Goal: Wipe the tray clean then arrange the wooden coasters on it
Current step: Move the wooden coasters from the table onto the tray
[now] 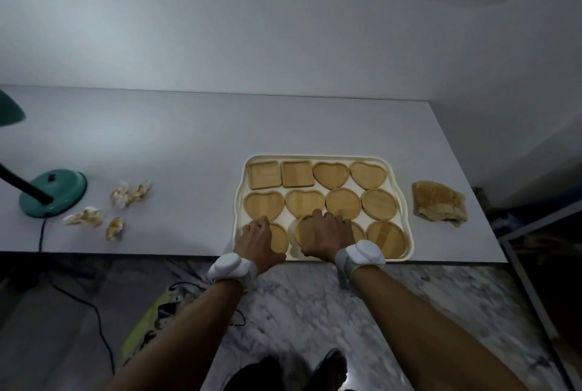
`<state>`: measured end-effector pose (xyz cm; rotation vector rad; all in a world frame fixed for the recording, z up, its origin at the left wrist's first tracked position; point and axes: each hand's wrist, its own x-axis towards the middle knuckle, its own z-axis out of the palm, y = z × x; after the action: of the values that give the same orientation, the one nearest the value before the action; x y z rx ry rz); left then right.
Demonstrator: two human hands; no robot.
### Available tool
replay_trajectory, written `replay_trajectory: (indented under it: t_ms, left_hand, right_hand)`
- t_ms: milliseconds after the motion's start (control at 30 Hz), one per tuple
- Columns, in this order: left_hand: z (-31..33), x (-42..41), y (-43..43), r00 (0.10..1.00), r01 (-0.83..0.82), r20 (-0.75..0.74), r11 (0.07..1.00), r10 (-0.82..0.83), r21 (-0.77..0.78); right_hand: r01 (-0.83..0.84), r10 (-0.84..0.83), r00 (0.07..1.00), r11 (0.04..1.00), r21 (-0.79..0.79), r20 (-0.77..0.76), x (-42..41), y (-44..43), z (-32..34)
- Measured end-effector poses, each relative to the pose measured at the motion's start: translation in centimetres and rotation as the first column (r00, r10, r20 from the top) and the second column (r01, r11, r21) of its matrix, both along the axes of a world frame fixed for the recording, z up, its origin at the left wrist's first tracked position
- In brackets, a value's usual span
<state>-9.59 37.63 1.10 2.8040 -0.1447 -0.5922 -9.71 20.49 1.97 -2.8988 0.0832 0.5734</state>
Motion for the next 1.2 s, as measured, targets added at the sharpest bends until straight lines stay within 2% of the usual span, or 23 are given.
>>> replay_trajectory:
  t_ms: [333,900,1067,1200]
  left_hand:
    - [-1.2,0.5,2.0,1.000,-0.002,-0.016,1.000,0.002,-0.009]
    - [-3.0,2.6,1.9,0.999,0.047,-0.021,0.999,-0.047,-0.008]
    - [-2.5,3.1,2.0,0.998,0.058,0.002,0.998,-0.058,0.016]
    - [-0.5,4.1,0.9,0.993,0.093,0.071,0.994,-0.096,0.050]
  right_hand:
    - [0.053,-0.052,0.997,0.999,0.004,-0.051,-0.5,2.3,-1.8]
    - [0.082,-0.083,0.997,0.996,-0.028,-0.002,0.9,3.3,-3.3]
    - [0.080,-0.080,0.997,0.997,-0.016,-0.012,1.0,2.9,-2.7]
    - [0.103,-0.104,0.993,0.995,0.017,0.062,0.9,0.9,-1.1]
